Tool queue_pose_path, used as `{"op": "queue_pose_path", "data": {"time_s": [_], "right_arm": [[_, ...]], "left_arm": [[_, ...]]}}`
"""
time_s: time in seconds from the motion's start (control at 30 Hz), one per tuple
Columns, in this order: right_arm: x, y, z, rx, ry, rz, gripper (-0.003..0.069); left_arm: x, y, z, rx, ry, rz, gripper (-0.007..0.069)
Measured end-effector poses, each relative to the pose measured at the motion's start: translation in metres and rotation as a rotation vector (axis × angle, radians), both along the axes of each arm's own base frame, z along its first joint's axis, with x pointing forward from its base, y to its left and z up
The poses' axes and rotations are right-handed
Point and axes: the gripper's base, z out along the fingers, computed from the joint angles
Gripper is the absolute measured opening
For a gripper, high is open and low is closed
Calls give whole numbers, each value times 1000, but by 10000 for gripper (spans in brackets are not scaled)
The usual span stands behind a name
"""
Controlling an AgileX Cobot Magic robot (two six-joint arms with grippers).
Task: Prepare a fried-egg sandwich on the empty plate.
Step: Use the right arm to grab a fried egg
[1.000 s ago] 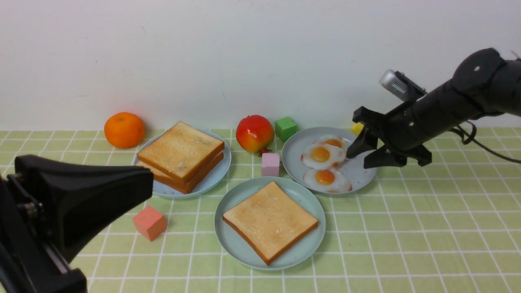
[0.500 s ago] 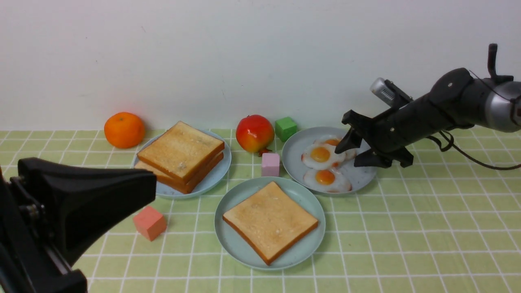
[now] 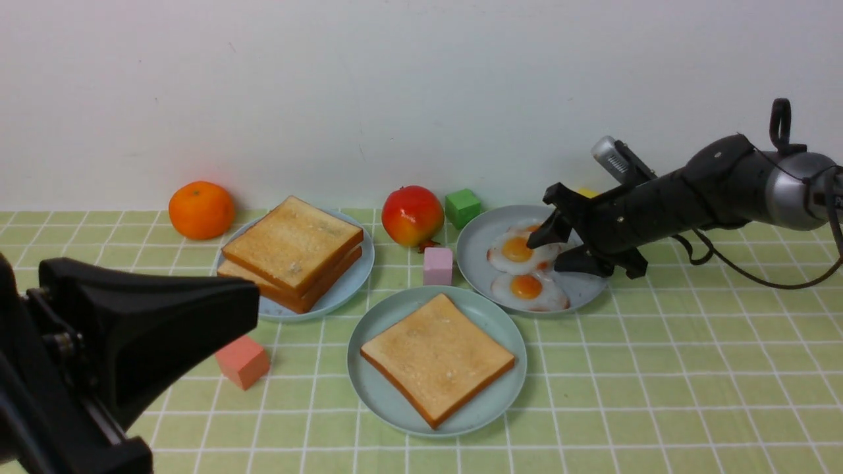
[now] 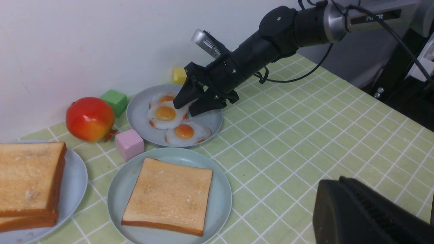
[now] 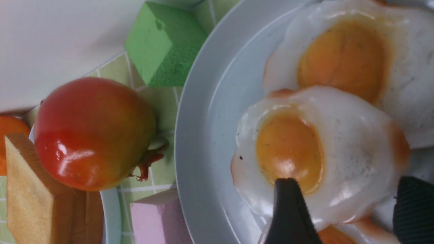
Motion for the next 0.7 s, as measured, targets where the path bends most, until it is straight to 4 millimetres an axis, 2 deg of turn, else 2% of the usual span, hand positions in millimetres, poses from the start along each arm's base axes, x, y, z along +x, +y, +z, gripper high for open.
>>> {"op": "queue_pose_path", "data": {"time_s": [0.23, 0.7], "right_arm": [[1, 0, -8, -6, 6, 3, 402], [5, -2, -12, -12, -7, -29, 260]], "left_arm": [[0, 0, 0, 1, 1, 0, -13], [0, 0, -1, 6, 5, 0, -13]]}}
